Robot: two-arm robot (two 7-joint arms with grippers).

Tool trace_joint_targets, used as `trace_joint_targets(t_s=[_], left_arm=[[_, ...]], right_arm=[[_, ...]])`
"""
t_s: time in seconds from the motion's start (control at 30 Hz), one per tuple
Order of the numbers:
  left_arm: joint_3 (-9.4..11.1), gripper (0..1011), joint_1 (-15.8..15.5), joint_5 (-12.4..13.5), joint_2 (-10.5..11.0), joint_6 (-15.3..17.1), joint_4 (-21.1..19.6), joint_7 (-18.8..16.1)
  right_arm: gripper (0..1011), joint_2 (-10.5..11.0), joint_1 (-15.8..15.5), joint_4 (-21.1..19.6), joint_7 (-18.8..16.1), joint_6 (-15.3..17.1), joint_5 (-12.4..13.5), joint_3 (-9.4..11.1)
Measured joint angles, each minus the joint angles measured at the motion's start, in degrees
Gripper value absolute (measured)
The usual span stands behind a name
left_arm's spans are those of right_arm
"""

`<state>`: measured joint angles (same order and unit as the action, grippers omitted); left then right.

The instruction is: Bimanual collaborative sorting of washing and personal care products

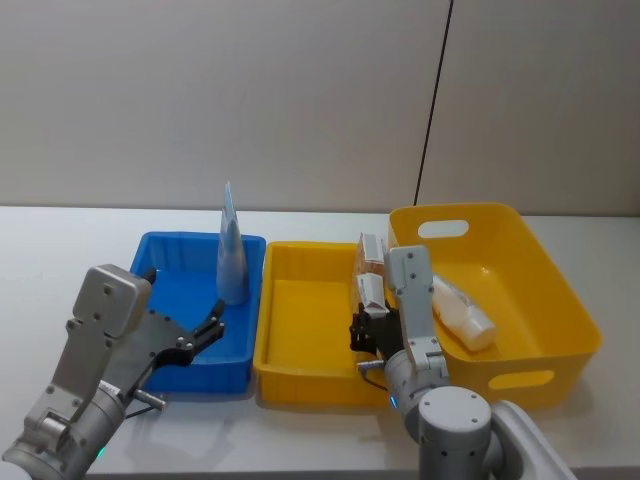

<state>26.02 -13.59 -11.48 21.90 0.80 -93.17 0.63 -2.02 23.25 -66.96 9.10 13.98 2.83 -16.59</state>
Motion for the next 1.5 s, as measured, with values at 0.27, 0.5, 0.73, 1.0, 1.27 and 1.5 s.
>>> trace_joint_targets(t_s=[0.27,0.5,0.73,1.0,1.27,1.5], left_arm=[[0.0,1001,0.0,0.0,0.0,0.0,0.0,0.0],[0.0,1001,0.0,0.0,0.0,0.0,0.0,0.0],[0.0,1001,0.0,0.0,0.0,0.0,0.0,0.0],[0.0,1001,0.0,0.0,0.0,0.0,-0.01,0.0],[0.0,1001,0.0,0.0,0.0,0.0,0.0,0.0],[0.01,1001,0.0,0.0,0.0,0.0,0.0,0.0]], right_arm=[[255,0.41,-0.84,-2.0,-1.61,-2.83,0.21,0.18],[255,0.8,-1.84,-5.06,-3.89,-6.54,1.4,0.88],[255,1.06,-2.49,-8.38,-6.15,-9.95,3.14,2.12],[255,1.34,-2.85,-12.21,-8.54,-13.62,5.73,4.43],[255,2.11,-3.19,-15.86,-9.87,-16.71,8.23,8.11],[255,3.14,-4.16,-18.74,-9.11,-17.43,8.93,11.77]])
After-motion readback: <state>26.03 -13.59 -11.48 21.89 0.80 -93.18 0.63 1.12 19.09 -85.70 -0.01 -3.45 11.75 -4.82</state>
